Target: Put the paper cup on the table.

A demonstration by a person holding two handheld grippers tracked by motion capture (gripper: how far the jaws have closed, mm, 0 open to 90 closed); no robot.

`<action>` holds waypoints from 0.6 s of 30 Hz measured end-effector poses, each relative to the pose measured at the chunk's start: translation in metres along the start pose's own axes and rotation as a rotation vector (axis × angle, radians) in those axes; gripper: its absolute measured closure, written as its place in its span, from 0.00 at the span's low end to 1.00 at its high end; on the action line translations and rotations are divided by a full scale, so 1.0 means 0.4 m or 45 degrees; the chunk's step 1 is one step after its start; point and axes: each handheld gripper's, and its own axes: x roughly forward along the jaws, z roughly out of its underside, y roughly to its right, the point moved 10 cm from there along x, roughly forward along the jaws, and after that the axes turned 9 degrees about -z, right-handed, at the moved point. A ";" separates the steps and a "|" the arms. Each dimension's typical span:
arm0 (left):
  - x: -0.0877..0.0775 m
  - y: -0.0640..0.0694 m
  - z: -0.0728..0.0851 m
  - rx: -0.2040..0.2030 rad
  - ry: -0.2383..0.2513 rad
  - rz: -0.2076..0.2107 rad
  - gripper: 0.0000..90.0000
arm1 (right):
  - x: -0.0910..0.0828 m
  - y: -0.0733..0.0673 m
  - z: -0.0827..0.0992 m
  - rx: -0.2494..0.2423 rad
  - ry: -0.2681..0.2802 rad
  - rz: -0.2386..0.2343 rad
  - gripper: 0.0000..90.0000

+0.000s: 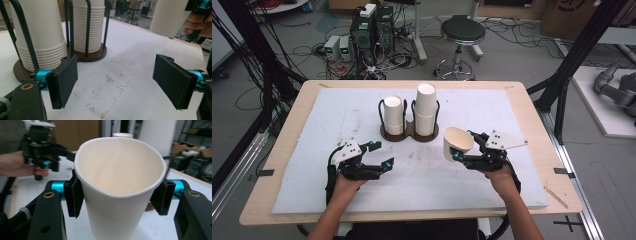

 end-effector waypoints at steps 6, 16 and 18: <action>-0.002 -0.001 0.002 -0.003 -0.001 0.001 0.22 | -0.022 0.070 0.010 0.030 -0.033 0.134 0.42; -0.004 -0.004 0.000 0.015 0.010 -0.004 0.22 | -0.067 0.155 0.003 0.061 -0.013 0.296 0.42; -0.007 -0.006 -0.005 0.017 0.021 -0.009 0.22 | -0.072 0.174 0.007 0.076 -0.008 0.327 0.42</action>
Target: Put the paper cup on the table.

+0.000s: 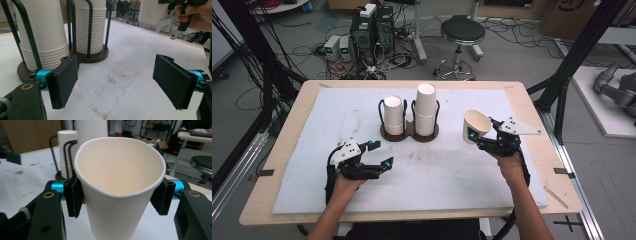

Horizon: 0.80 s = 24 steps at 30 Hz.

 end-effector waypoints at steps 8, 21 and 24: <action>-0.010 -0.009 -0.008 0.005 0.017 -0.007 0.22 | 0.014 0.060 0.024 0.076 -0.025 0.084 0.42; -0.015 -0.017 -0.002 -0.002 0.015 -0.018 0.22 | 0.065 0.095 0.094 0.172 -0.180 0.118 0.41; -0.016 -0.022 0.000 -0.006 0.014 -0.021 0.22 | 0.069 0.105 0.113 0.196 -0.201 0.140 0.41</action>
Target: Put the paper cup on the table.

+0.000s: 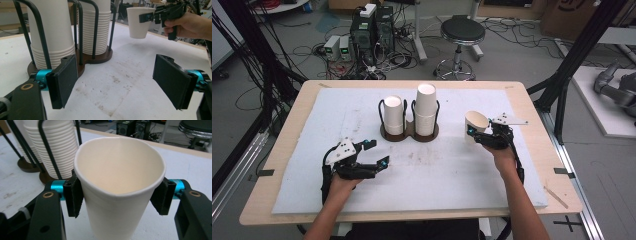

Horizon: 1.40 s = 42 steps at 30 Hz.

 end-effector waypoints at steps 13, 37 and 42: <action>-0.004 -0.006 0.000 -0.007 -0.001 -0.004 0.22 | 0.004 0.020 0.054 0.027 -0.072 0.033 0.40; -0.005 -0.013 0.005 -0.019 -0.013 -0.013 0.22 | -0.025 0.006 0.095 0.025 -0.051 0.053 0.22; -0.007 -0.016 0.005 -0.021 -0.011 -0.018 0.22 | -0.039 0.004 0.107 0.042 -0.069 0.055 0.22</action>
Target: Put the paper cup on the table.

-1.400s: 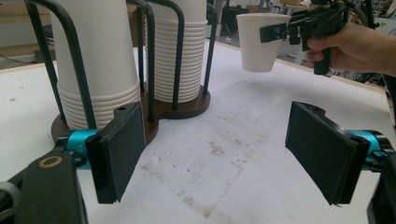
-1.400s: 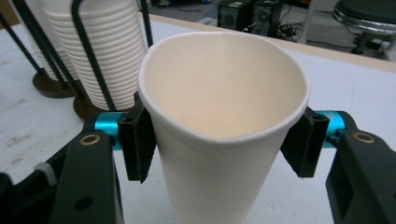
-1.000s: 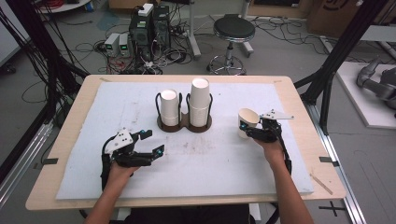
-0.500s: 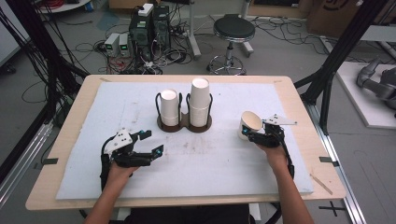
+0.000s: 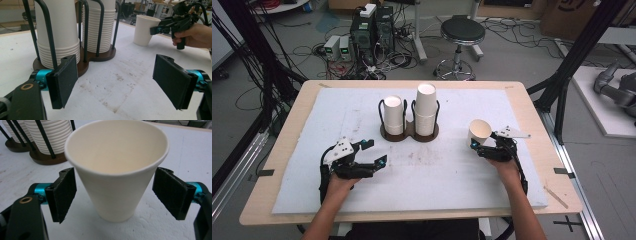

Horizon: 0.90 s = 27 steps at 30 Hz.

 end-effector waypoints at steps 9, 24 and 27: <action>0.000 -0.006 -0.002 -0.005 0.002 -0.001 0.22 | -0.046 -0.014 0.014 -0.022 -0.001 -0.006 0.22; -0.004 -0.017 -0.006 -0.024 0.014 -0.005 0.22 | -0.139 -0.049 0.004 -0.058 0.093 -0.069 0.22; -0.003 -0.013 -0.008 -0.024 0.015 -0.001 0.22 | -0.159 -0.063 -0.007 -0.087 0.129 -0.086 0.22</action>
